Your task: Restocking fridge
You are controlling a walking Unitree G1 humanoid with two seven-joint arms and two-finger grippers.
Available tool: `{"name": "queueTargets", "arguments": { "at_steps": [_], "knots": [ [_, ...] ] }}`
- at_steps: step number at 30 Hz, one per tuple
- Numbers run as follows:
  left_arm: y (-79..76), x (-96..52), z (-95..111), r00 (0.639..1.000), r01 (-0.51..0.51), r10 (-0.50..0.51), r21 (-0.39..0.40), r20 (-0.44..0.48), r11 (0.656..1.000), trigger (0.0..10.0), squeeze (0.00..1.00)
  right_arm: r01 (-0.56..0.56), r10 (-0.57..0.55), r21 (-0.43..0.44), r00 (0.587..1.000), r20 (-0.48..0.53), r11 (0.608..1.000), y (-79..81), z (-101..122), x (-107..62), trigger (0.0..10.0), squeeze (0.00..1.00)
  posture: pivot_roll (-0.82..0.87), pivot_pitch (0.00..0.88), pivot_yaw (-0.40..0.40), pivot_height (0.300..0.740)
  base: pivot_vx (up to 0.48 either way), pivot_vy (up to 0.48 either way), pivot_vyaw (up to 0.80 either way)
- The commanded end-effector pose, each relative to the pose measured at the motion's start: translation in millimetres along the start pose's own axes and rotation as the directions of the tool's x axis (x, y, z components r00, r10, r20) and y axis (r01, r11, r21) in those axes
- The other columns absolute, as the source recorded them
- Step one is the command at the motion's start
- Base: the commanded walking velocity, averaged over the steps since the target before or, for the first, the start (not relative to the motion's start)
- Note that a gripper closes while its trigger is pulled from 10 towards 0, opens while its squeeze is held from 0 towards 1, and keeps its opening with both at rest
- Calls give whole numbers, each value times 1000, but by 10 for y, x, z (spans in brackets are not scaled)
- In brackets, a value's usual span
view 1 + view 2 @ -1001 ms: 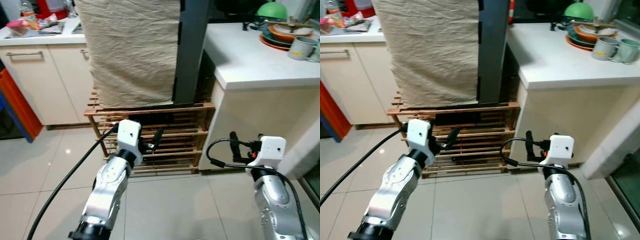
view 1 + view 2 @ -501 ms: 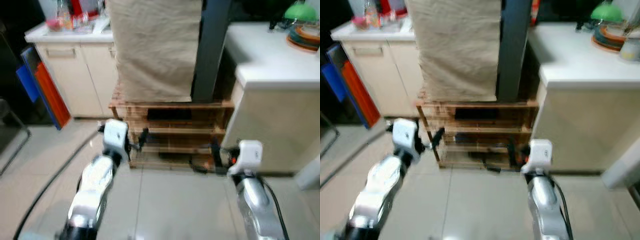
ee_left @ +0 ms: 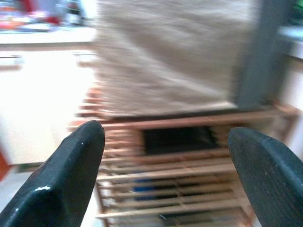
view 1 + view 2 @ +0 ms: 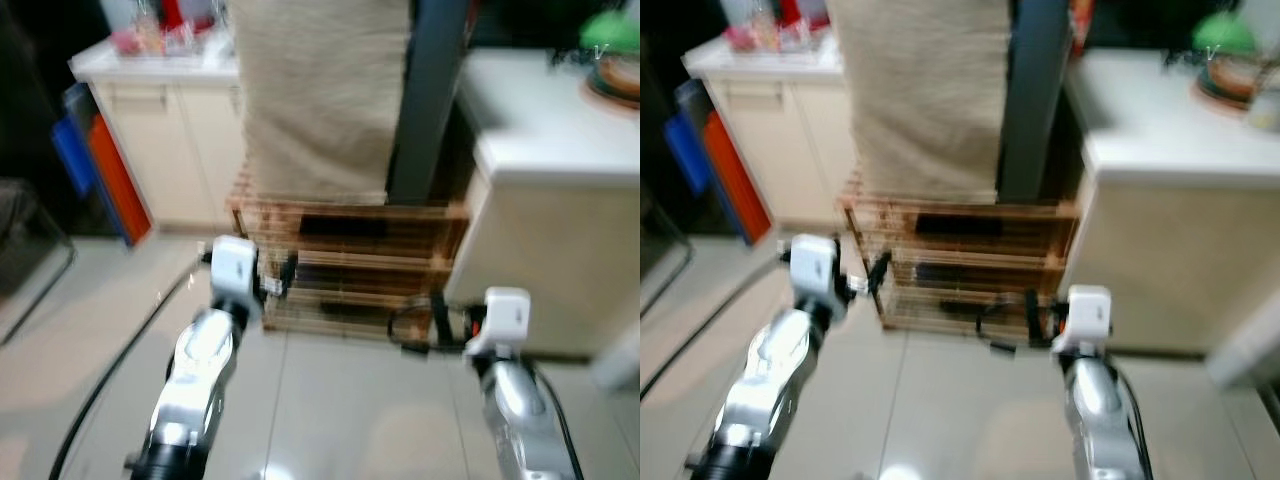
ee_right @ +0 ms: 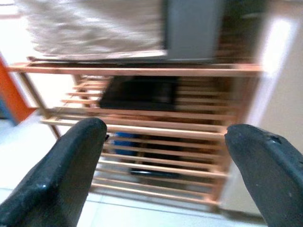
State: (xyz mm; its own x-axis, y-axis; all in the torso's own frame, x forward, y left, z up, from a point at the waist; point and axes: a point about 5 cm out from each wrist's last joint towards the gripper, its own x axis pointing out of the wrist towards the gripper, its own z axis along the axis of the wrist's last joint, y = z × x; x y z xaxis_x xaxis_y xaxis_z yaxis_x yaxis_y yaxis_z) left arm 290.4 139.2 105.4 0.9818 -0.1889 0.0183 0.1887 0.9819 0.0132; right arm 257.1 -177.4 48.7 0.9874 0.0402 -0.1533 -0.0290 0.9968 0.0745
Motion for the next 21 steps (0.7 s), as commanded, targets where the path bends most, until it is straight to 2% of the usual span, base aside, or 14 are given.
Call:
{"name": "queueTargets", "arguments": {
  "at_steps": [1, 2, 3, 6, 10, 13, 21],
  "knots": [
    [181, -30, -12, 993, -119, 119, -24, 4, 993, 10000, 0, 35, -36, 58, 999, 17, 998, -31, 7, 4, 10000, 0, -124, 0, 22, 740, 439, 0, 0],
    [181, -30, -12, 993, -119, 119, -24, 4, 993, 10000, 0, 35, -36, 58, 999, 17, 998, -31, 7, 4, 10000, 0, -124, 0, 22, 740, 439, 0, 0],
    [254, -57, -37, 987, -164, 164, -32, -7, 986, 10000, 0, 64, -65, 71, 998, 18, 995, -89, -5, -15, 10000, 0, -125, 0, 23, 740, 439, 0, 0],
    [307, -80, -55, 985, -174, 173, -36, -20, 984, 10000, 0, 74, -76, 57, 997, 29, 996, -128, 3, -34, 10000, 0, -118, 0, 26, 740, 439, 0, 0],
    [356, -64, -27, 989, -145, 145, -5, -20, 989, 10000, 0, 81, -82, 44, 996, 30, 996, -151, 2, -15, 10000, 0, -103, 0, 29, 740, 442, 0, 0],
    [353, -50, 27, 996, -87, 87, 24, -2, 996, 10000, 0, 69, -70, 41, 997, 33, 997, -116, 0, 17, 10000, 0, -87, 0, 35, 740, 324, 346, 0],
    [347, -72, 12, 998, -52, 53, 44, -25, 998, 10000, 0, 55, -57, 40, 997, 42, 998, -105, 6, 38, 10000, 0, -70, 0, 33, 740, 0, 480, -800]
  ]
}}
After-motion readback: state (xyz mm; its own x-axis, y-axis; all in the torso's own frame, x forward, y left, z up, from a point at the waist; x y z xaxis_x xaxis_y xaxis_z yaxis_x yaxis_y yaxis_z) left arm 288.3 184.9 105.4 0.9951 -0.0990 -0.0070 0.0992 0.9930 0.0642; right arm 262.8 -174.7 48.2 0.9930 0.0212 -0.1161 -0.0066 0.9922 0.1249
